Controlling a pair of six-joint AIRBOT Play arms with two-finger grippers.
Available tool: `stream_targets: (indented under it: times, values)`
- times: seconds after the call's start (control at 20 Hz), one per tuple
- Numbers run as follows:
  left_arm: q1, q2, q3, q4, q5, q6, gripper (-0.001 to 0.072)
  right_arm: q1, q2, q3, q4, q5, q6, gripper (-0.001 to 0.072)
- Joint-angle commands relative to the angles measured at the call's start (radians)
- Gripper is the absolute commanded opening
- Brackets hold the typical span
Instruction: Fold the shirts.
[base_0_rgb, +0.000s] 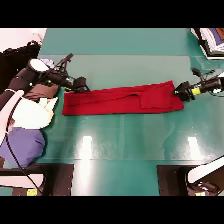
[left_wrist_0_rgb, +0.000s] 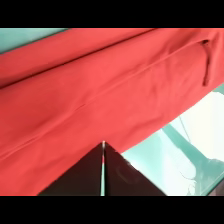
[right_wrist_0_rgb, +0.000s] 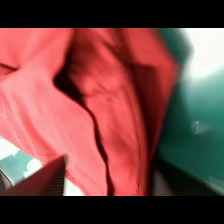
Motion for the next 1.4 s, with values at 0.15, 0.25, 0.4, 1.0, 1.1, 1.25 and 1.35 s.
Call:
stream_targets:
  times: [0.15,0.25,0.4,1.0,1.1,1.25,1.35]
  values:
    - [-0.128,-0.034,0.002,-0.002,0.134,-0.068,0.0022,0.077,0.012,-0.011,0.007,-0.024,-0.118,0.0012]
    - [-0.156,-0.067,0.016,-0.004,0.166,-0.069,0.0022,0.077,0.065,-0.011,0.008,-0.019,-0.137,0.0013]
    - [-0.199,-0.163,0.102,-0.003,0.163,-0.092,0.0022,0.091,0.201,-0.010,0.069,-0.038,-0.134,0.0013]
    - [-0.342,-0.417,0.339,0.005,0.133,-0.118,0.0022,0.439,0.357,0.340,0.162,-0.027,0.050,0.0012]
    - [-0.341,-0.417,0.339,0.004,0.156,-0.118,0.0022,0.495,0.357,0.344,0.161,-0.027,0.050,0.0013]
    - [-0.326,-0.412,0.350,0.006,0.132,-0.117,0.0022,0.553,0.342,0.344,0.160,-0.036,0.045,0.0013]
    - [-0.298,-0.391,0.378,0.049,0.078,-0.117,0.0021,0.583,0.319,0.344,0.159,-0.046,0.040,0.0013]
